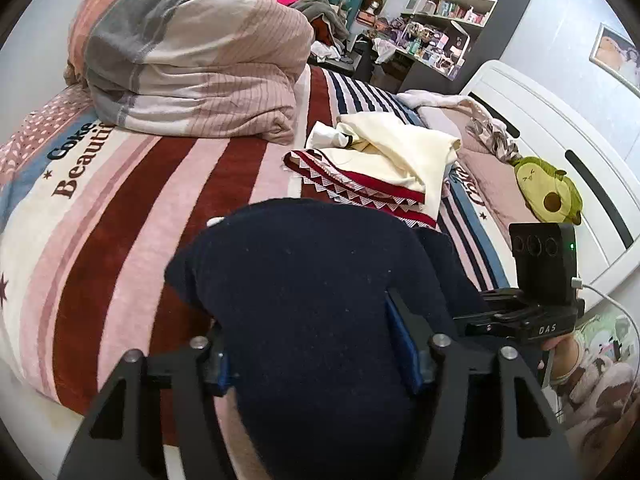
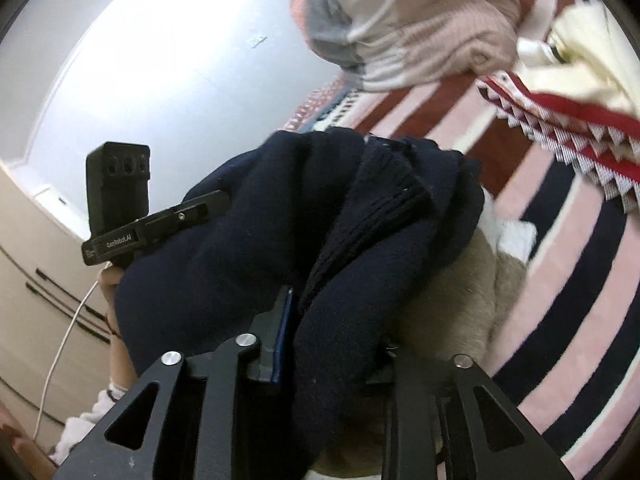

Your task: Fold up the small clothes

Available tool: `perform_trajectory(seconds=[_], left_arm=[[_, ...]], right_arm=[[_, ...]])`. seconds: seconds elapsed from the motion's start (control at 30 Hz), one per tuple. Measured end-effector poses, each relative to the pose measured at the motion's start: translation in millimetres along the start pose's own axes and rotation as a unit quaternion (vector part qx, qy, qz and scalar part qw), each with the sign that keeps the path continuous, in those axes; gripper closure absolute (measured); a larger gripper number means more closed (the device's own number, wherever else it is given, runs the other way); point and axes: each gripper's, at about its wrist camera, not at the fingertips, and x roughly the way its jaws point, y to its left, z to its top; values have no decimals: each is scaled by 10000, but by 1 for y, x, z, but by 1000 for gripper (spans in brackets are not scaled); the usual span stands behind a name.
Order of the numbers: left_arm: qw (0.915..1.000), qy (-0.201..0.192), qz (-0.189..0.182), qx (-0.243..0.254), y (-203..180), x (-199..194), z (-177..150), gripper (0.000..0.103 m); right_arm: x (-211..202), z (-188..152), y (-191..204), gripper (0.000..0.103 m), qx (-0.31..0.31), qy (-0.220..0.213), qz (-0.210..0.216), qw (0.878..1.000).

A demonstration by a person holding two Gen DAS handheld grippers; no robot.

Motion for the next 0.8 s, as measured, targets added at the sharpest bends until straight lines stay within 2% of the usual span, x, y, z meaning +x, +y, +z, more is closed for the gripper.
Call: perform_trajectory(seconds=[0.3, 0.47, 0.6, 0.67, 0.8], left_arm=[[9995, -88, 304, 59, -7, -7, 0, 32], [9976, -271, 638, -41, -12, -19, -2, 30], [9920, -596, 1113, 29, -22, -39, -2, 26], [9904, -752, 1159, -33, -25, -51, -1, 25], [9866, -902, 1363, -3, -39, -66, -4, 25]], right_arm=[[0, 0, 5, 74, -63, -37, -183, 9998], [-15, -4, 7, 66, -84, -92, -357, 9993], [-30, -7, 11, 63, -192, -220, -542, 9981], [-37, -8, 13, 59, -216, -292, -588, 9976], [-51, -10, 19, 58, -319, -442, -655, 9964]])
